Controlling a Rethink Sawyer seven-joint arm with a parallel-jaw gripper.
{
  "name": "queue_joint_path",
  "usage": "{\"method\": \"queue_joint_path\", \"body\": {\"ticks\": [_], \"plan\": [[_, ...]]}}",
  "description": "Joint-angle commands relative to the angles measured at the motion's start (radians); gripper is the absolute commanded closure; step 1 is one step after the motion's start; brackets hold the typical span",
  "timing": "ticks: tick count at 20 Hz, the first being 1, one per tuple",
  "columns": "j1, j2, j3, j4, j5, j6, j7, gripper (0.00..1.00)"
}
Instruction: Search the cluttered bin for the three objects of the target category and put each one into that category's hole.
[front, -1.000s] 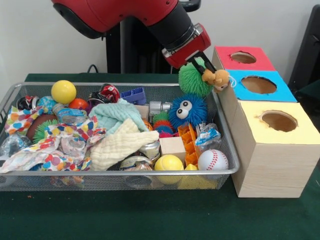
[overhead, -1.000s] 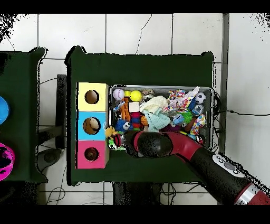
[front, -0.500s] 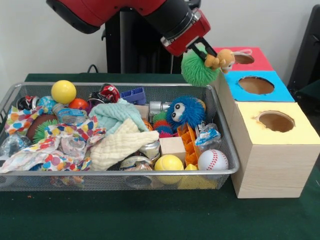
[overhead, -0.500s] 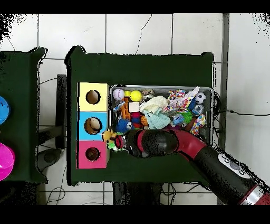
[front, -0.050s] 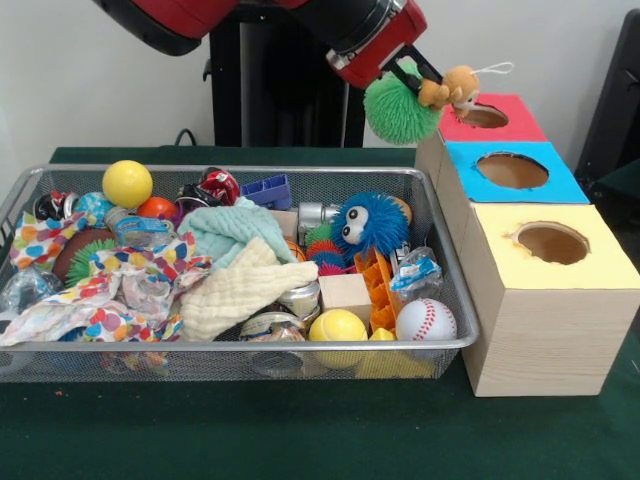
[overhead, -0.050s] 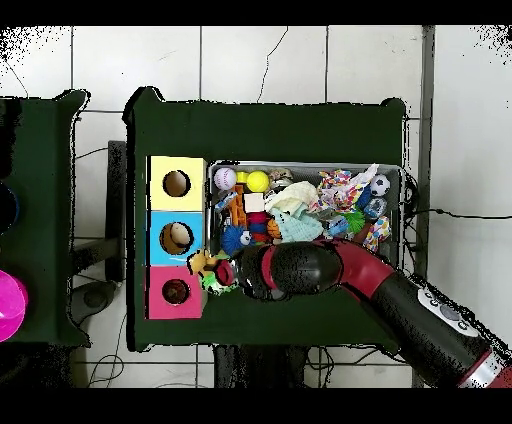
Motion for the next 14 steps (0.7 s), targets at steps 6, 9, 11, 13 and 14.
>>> {"method": "queue_joint_path", "body": {"ticks": [6, 9, 11, 13, 14], "plan": [[0.016, 0.014, 0.009, -0.025, -0.055, 0.071, -0.121, 1.0], [0.025, 0.008, 0.003, -0.03, -0.076, 0.057, -0.127, 1.0], [0.036, -0.001, -0.003, -0.039, -0.091, 0.076, -0.132, 0.0], [0.044, -0.01, -0.008, -0.045, -0.1, 0.086, -0.137, 0.0], [0.048, -0.015, -0.01, -0.048, -0.105, 0.091, -0.139, 0.0]]}}
